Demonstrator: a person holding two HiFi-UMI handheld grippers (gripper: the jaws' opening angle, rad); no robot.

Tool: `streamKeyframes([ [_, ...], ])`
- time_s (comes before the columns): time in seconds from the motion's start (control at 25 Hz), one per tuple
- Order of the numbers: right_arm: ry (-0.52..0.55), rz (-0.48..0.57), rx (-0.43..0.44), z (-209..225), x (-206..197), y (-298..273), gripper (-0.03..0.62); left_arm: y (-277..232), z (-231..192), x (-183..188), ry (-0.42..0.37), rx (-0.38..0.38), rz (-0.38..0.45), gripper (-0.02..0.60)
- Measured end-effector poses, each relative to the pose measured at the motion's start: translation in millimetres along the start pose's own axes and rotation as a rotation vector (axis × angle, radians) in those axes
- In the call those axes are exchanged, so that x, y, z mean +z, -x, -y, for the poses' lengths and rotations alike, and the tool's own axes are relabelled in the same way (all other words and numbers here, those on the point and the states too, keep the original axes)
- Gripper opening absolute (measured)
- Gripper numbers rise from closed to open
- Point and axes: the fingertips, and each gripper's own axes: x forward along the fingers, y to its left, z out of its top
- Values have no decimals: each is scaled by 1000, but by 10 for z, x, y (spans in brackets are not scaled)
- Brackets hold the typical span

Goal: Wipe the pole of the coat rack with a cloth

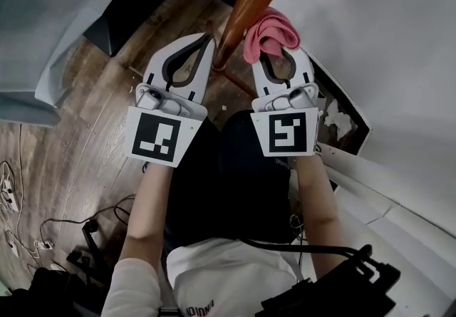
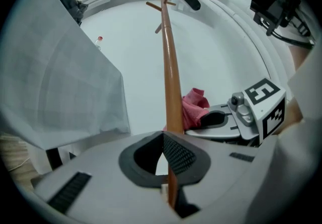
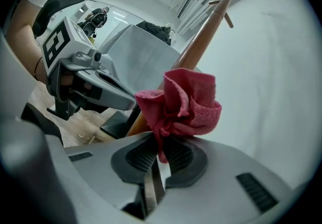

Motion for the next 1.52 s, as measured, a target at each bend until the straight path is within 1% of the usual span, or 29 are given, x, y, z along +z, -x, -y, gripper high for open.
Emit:
streamKeyframes([
  [0.2,-30,-22,42,-153,-164,-63,48,44,-14,-145,22,15,-37,14],
  [0.48,-45,-41,84,-281,-295,-152,46,59,-101,-173,32,35,-48,14],
  [0.72,-99,-66,84,-308,-420,-156,46,34,-109,-182,36,42,-55,14],
  [0.8,-90,-67,81,-292,-440,-151,46,37,-113,-194,40,44,-60,14],
  [0.88,-87,-65,72,-270,-447,-147,48,51,-121,-201,53,43,-60,14],
  [1.04,-168,-71,34,-232,-510,-104,46,78,-123,-220,51,43,-65,14],
  [1.08,-166,-72,29,-211,-513,-90,48,80,-122,-220,47,45,-65,14],
  [1.2,-113,-62,14,-118,-471,-36,46,88,-122,-206,44,49,-59,14],
  [1.24,-114,-59,3,-83,-465,-17,47,92,-125,-201,45,50,-58,14],
  [1.4,-212,-86,-59,47,-534,80,47,98,-129,-183,46,55,-50,13],
  [1.52,-246,-87,-87,132,-538,132,48,93,-119,-176,48,56,-45,14],
])
